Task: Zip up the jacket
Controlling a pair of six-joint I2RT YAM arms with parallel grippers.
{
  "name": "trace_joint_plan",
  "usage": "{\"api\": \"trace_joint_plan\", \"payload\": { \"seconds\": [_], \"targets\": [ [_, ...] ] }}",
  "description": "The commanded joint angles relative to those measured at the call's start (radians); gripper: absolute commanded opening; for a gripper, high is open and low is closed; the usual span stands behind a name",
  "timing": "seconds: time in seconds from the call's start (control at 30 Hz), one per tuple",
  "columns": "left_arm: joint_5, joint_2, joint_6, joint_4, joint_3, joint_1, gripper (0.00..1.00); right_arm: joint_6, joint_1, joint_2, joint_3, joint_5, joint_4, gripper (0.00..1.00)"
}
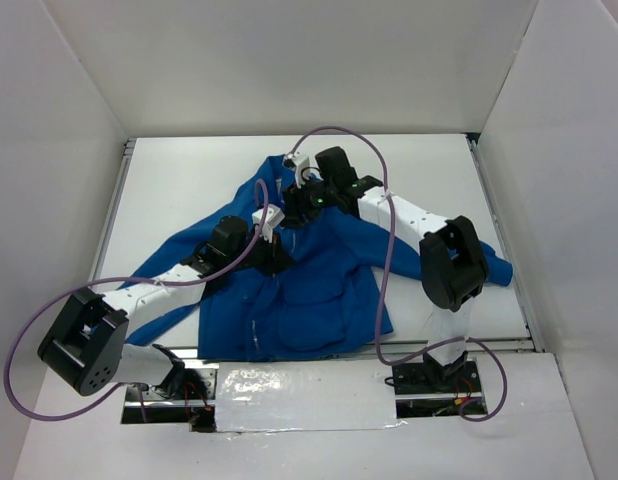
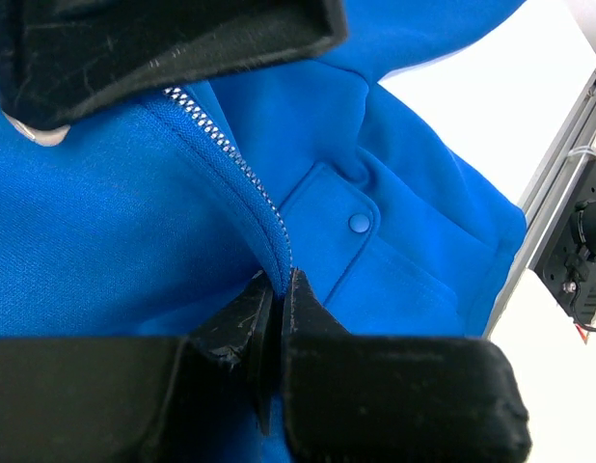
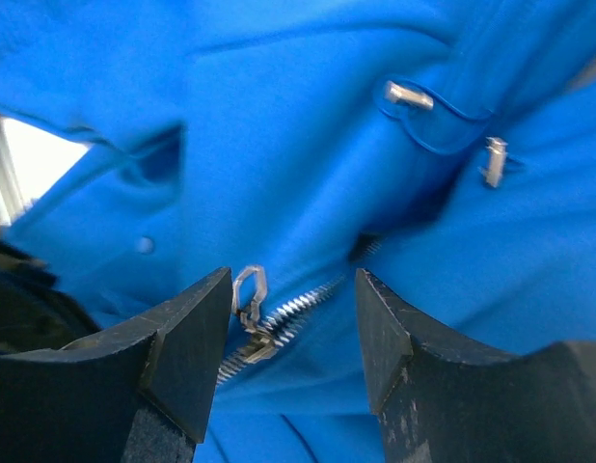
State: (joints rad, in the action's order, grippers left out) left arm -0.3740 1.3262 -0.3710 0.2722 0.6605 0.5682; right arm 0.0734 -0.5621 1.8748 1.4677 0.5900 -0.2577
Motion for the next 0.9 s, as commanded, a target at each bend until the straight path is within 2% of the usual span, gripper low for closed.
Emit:
{"api": "trace_joint_plan", "payload": {
  "seconds": [0.0, 0.1, 0.27, 0.37, 0.4, 0.47, 0.5, 0.53, 0.57, 0.7, 0.87],
  "targets": [
    [-0.051, -0.002, 0.024, 0.007, 0.036, 0.01, 0.03, 0.075, -0.033, -0.033, 0.065, -0.138, -0.084, 0.6],
    [-0.048, -0.01, 0.027, 0.004, 0.033, 0.01, 0.04, 0.1, -0.041, -0.026, 0.074, -0.206, -0.106, 0.59],
    [-0.046, -0.002, 0.032, -0.002, 0.04, 0.01, 0.04, 0.097, -0.05, -0.065, 0.022, -0.257, -0.048, 0.57],
    [-0.051, 0.005, 0.029, -0.002, 0.047, 0.01, 0.04, 0.072, -0.05, -0.078, 0.011, -0.259, -0.012, 0.49],
    [-0.052, 0.007, 0.029, -0.001, 0.048, 0.01, 0.04, 0.042, -0.051, -0.08, 0.01, -0.272, -0.003, 0.4],
    [-0.049, 0.005, 0.027, -0.001, 0.047, 0.01, 0.05, -0.004, -0.051, -0.079, 0.011, -0.359, 0.034, 0.28],
    [-0.049, 0.007, 0.027, -0.001, 0.047, 0.01, 0.05, -0.051, -0.05, -0.078, 0.01, -0.392, 0.047, 0.18],
    [-0.048, 0.004, 0.027, -0.001, 0.047, 0.01, 0.05, -0.066, -0.051, -0.078, 0.005, -0.416, 0.072, 0.14],
    [-0.045, 0.005, 0.029, -0.002, 0.048, 0.01, 0.05, -0.07, -0.053, -0.082, 0.0, -0.456, 0.083, 0.12],
    [-0.039, -0.001, 0.034, -0.014, 0.05, 0.01, 0.05, -0.125, -0.053, -0.097, -0.006, -0.452, 0.095, 0.05],
    [-0.036, -0.005, 0.037, -0.019, 0.047, 0.01, 0.06, -0.175, -0.047, -0.111, -0.003, -0.47, 0.097, 0.05]
  ]
}}
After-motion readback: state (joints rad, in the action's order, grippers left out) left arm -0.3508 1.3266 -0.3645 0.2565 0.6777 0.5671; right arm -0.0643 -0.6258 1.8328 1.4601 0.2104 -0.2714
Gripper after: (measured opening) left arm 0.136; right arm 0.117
